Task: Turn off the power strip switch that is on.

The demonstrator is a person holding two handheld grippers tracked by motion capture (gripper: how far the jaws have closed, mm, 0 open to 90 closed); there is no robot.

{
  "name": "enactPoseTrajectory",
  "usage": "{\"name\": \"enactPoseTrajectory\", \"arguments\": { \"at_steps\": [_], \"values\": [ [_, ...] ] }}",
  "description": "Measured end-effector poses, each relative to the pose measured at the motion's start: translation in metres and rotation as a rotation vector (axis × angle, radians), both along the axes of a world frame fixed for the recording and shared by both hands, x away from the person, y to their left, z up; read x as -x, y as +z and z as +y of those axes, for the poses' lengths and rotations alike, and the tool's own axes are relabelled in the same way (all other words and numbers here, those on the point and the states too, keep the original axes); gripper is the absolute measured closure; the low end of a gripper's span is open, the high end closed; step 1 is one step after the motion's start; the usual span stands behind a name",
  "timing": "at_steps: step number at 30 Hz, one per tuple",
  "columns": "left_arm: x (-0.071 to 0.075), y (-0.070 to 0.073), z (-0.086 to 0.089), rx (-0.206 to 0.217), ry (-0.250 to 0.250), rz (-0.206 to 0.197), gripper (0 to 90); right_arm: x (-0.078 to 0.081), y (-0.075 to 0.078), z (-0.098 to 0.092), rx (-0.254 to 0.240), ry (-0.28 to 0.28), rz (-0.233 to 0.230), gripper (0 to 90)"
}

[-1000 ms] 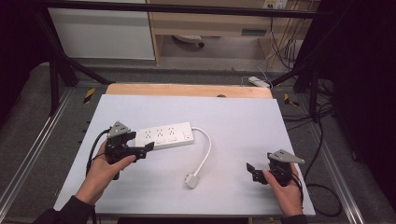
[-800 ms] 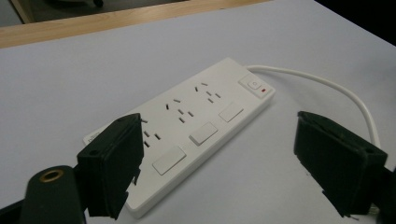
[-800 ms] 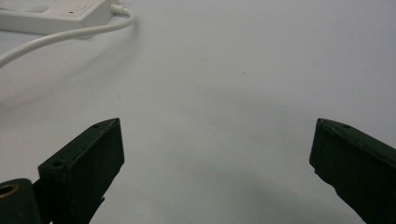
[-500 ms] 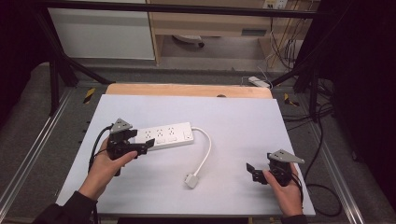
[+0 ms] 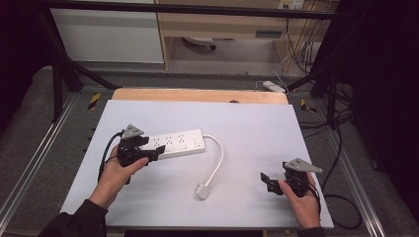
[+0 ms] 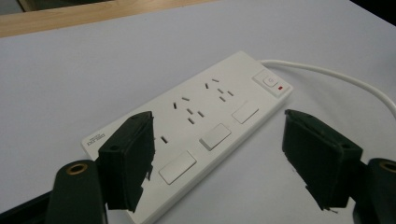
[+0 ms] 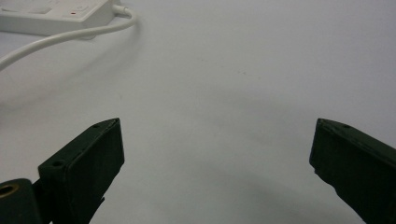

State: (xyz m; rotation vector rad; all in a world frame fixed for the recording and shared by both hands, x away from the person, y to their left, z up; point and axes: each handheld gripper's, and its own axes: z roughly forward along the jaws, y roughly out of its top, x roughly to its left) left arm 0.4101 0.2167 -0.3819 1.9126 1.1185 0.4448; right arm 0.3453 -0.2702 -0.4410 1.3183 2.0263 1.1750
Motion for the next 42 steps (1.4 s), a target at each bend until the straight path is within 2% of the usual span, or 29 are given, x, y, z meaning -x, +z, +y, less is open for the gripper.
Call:
{"name": "enactPoseTrajectory", "arguments": {
  "at_steps": [8, 14, 24, 31, 42],
  "values": [
    [-0.005, -0.003, 0.0, -0.014, 0.013, 0.015, 35.2, 0.0, 0.0, 0.0, 0.001, 0.002, 0.002, 3.6],
    [-0.008, -0.006, 0.0, -0.025, 0.015, 0.019, 46.2, 0.0, -0.001, 0.0, 0.003, 0.007, 0.001, 3.5],
    [-0.013, -0.01, 0.0, -0.009, 0.025, 0.021, 58.3, 0.001, 0.0, -0.001, 0.0, 0.009, -0.001, 3.5],
    [-0.013, -0.011, -0.002, -0.001, 0.01, 0.02, 69.5, 0.001, 0.001, 0.0, 0.001, 0.008, 0.0, 3.6],
    [-0.014, -0.014, -0.003, -0.002, -0.003, 0.028, 80.7, 0.001, 0.001, 0.0, 0.002, 0.011, -0.001, 3.6]
  ]
}}
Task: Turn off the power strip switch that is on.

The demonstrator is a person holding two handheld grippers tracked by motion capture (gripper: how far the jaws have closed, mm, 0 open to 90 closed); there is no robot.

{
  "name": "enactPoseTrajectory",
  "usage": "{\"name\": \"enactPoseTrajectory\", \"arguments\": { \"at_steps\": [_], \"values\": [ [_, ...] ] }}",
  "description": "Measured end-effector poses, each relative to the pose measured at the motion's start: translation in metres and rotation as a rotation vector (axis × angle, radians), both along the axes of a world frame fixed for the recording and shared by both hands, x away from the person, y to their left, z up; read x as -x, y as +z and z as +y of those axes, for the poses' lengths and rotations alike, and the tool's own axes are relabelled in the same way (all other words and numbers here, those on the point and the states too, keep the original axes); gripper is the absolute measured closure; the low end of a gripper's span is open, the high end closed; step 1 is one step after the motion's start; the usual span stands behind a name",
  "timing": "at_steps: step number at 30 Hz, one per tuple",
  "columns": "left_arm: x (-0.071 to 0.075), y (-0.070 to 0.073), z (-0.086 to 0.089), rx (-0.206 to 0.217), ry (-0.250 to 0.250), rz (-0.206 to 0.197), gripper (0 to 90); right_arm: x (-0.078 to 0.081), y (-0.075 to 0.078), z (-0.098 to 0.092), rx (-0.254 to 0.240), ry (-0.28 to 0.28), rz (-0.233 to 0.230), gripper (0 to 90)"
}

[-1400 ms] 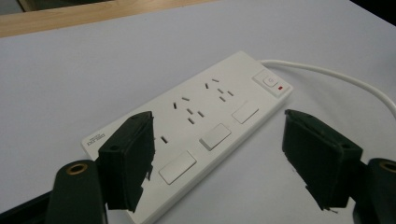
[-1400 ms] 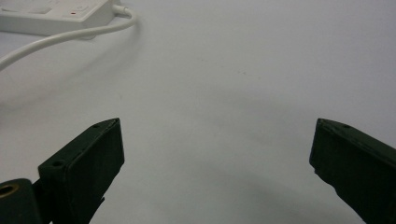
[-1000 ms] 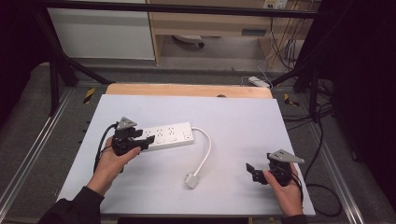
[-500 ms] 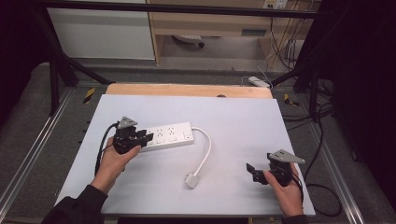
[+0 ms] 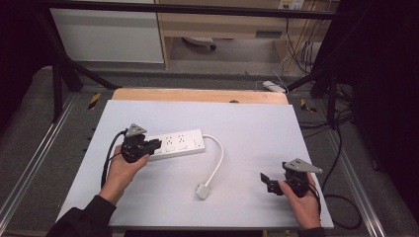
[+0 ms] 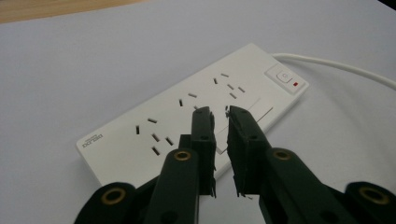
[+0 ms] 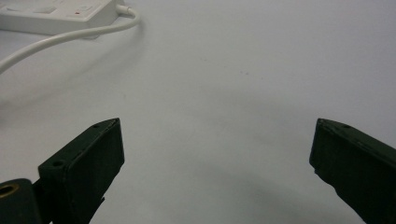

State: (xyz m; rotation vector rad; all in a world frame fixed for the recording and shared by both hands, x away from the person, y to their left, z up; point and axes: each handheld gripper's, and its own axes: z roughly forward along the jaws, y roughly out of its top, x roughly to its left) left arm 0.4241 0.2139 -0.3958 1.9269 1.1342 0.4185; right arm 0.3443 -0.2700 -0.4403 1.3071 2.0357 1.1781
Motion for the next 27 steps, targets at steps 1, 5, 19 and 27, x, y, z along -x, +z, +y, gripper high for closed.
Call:
{"name": "enactPoseTrajectory", "arguments": {
  "at_steps": [1, 5, 19, 27],
  "values": [
    [0.0, -0.0005, -0.0004, -0.001, -0.002, 0.001, 81.4, 0.0001, 0.0001, -0.0001, 0.0, 0.0, 0.0, 3.6],
    [-0.0004, -0.0021, -0.0009, -0.012, -0.011, 0.009, 84.2, 0.0002, 0.0002, -0.0001, 0.0, -0.002, 0.0, 3.6],
    [-0.0019, -0.006, -0.0007, -0.009, -0.02, 0.008, 90.0, -0.0003, -0.0004, 0.0004, -0.002, -0.003, 0.0, 3.5],
    [-0.003, -0.0084, -0.0021, -0.016, -0.025, 0.011, 90.0, -0.0004, -0.0005, 0.0003, -0.001, -0.002, 0.0, 3.6]
  ]
}}
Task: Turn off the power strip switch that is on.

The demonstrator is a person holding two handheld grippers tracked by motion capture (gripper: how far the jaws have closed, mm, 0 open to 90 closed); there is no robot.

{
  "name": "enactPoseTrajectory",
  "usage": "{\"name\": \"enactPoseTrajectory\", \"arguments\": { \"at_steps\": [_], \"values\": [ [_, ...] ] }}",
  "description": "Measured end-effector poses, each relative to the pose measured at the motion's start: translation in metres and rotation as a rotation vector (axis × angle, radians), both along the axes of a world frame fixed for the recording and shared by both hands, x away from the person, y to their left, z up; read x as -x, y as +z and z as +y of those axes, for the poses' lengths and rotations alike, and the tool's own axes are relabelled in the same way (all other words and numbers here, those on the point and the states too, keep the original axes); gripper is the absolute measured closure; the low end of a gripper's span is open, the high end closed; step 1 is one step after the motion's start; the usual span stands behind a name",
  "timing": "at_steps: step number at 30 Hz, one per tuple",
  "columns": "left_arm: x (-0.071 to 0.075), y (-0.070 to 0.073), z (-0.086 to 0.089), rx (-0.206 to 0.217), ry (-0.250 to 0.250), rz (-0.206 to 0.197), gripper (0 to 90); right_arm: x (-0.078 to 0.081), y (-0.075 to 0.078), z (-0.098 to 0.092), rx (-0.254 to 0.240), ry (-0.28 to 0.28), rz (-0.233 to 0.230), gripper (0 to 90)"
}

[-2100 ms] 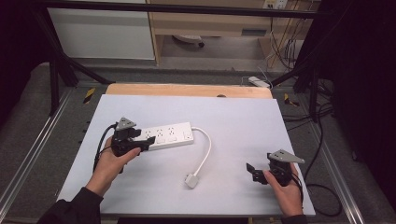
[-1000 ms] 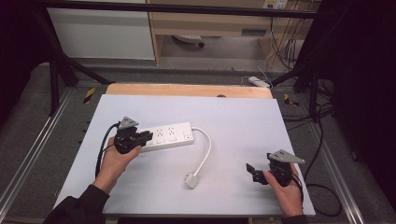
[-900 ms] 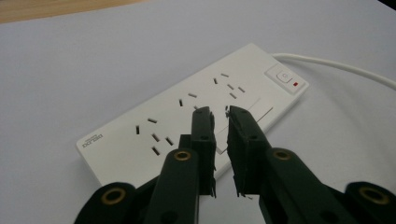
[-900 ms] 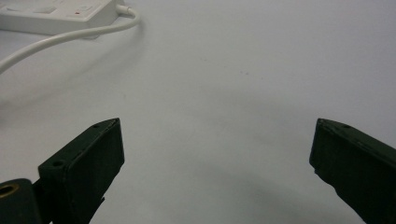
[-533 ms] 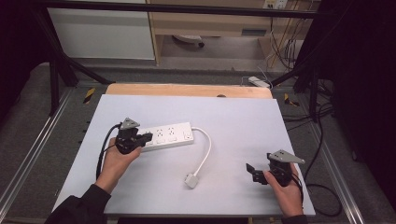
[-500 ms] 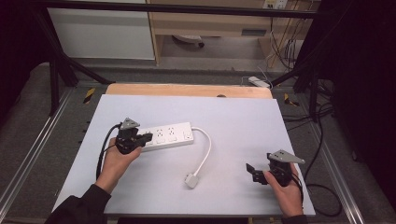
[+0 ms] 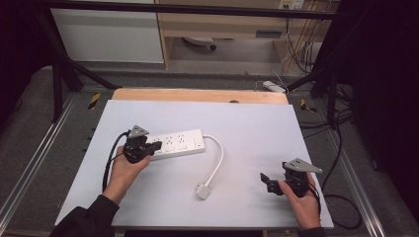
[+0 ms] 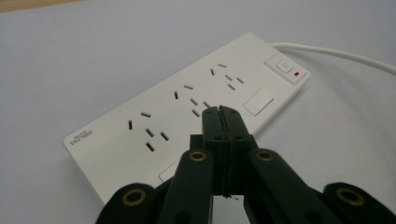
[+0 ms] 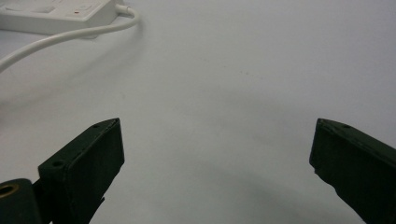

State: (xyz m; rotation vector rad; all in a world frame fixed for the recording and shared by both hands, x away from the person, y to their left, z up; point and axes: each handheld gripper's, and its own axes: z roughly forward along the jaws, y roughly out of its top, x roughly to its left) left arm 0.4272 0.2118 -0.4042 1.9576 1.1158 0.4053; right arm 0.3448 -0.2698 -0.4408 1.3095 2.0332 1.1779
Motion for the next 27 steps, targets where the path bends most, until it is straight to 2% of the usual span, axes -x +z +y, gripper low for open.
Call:
{"name": "enactPoseTrajectory", "arguments": {
  "at_steps": [27],
  "values": [
    [-0.006, -0.011, -0.003, -0.033, -0.002, 0.021, 90.0, 0.0, 0.0, 0.0, -0.001, 0.002, -0.001, 3.6]
  ]
}}
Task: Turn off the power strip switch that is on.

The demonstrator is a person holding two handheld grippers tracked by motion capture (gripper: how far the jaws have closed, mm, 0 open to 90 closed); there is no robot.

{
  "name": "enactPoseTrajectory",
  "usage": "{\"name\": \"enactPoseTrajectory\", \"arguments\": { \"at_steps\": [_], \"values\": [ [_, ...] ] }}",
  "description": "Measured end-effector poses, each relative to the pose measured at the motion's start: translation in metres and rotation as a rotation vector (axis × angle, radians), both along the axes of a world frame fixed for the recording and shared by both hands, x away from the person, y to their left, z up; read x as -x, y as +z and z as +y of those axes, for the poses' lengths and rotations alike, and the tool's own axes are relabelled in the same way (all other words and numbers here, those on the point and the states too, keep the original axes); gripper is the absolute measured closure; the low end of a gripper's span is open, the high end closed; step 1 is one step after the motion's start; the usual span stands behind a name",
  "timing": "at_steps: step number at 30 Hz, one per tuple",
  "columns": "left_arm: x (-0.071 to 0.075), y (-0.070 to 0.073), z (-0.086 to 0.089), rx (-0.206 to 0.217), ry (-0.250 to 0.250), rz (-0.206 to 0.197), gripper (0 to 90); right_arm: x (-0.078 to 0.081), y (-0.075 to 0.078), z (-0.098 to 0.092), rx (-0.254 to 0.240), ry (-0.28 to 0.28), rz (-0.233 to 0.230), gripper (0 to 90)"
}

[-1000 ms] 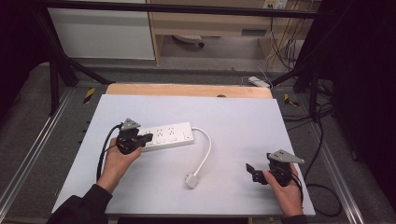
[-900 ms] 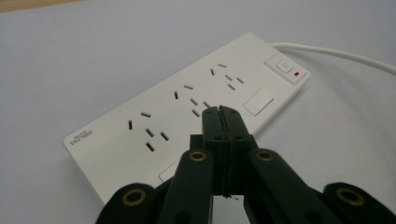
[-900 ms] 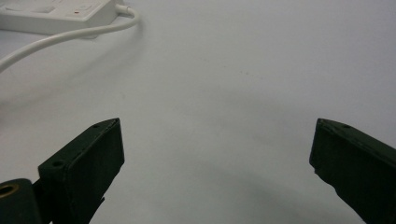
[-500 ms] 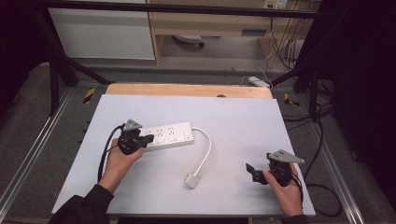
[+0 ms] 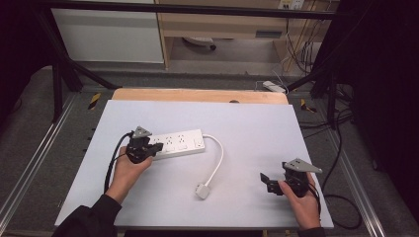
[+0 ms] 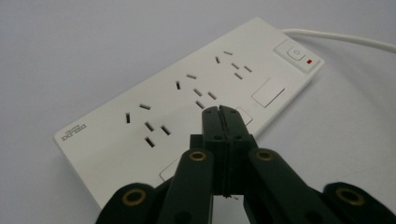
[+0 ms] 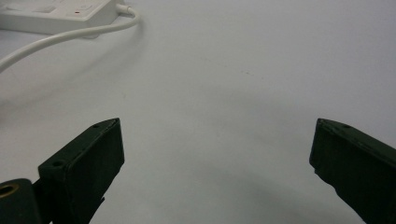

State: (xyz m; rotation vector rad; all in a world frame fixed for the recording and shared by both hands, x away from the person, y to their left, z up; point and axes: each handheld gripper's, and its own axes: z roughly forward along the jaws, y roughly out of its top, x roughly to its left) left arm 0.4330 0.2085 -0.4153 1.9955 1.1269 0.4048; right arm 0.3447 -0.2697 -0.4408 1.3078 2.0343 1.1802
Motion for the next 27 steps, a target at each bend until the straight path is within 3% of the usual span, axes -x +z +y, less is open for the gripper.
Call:
{"name": "enactPoseTrajectory", "arguments": {
  "at_steps": [27],
  "values": [
    [-0.003, -0.0093, 0.0017, -0.006, 0.001, 0.005, 90.0, 0.0, 0.0, -0.0002, 0.001, 0.004, -0.001, 3.6]
  ]
}}
